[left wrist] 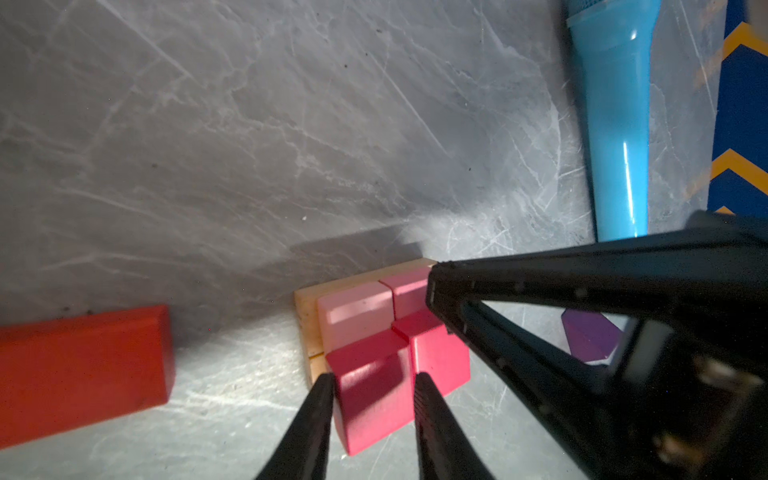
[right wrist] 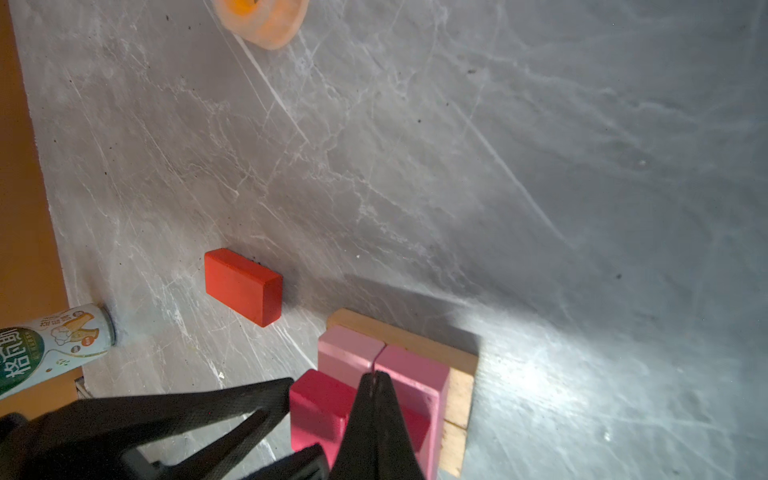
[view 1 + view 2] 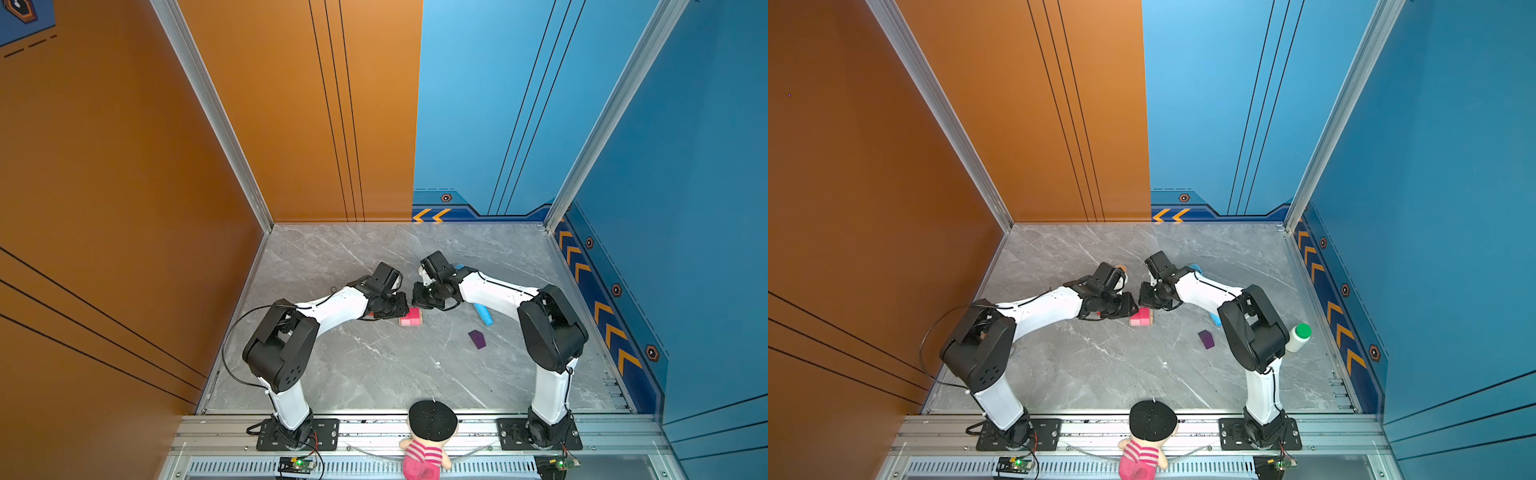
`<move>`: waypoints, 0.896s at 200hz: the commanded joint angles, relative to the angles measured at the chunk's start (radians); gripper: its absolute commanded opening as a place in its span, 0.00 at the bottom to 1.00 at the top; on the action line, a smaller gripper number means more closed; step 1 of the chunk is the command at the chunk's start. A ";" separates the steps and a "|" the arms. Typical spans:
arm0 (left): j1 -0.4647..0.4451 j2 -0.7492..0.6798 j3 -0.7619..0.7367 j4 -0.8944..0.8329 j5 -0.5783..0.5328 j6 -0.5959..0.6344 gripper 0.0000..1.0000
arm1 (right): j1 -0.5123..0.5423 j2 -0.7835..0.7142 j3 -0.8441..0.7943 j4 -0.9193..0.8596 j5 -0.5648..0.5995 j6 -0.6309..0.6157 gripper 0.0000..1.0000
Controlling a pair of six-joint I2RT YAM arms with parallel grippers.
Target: Build the wood block tower
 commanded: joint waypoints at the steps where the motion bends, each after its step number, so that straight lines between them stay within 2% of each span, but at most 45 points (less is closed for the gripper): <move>1: -0.008 0.018 0.027 -0.012 0.015 0.001 0.35 | -0.007 -0.031 -0.018 -0.019 0.009 -0.012 0.00; 70: -0.008 0.019 0.030 -0.015 0.014 0.001 0.35 | -0.011 -0.039 -0.025 -0.016 0.009 -0.012 0.00; 179: 0.026 -0.035 0.068 -0.092 -0.031 0.048 0.42 | -0.025 -0.112 -0.021 -0.040 0.037 -0.022 0.10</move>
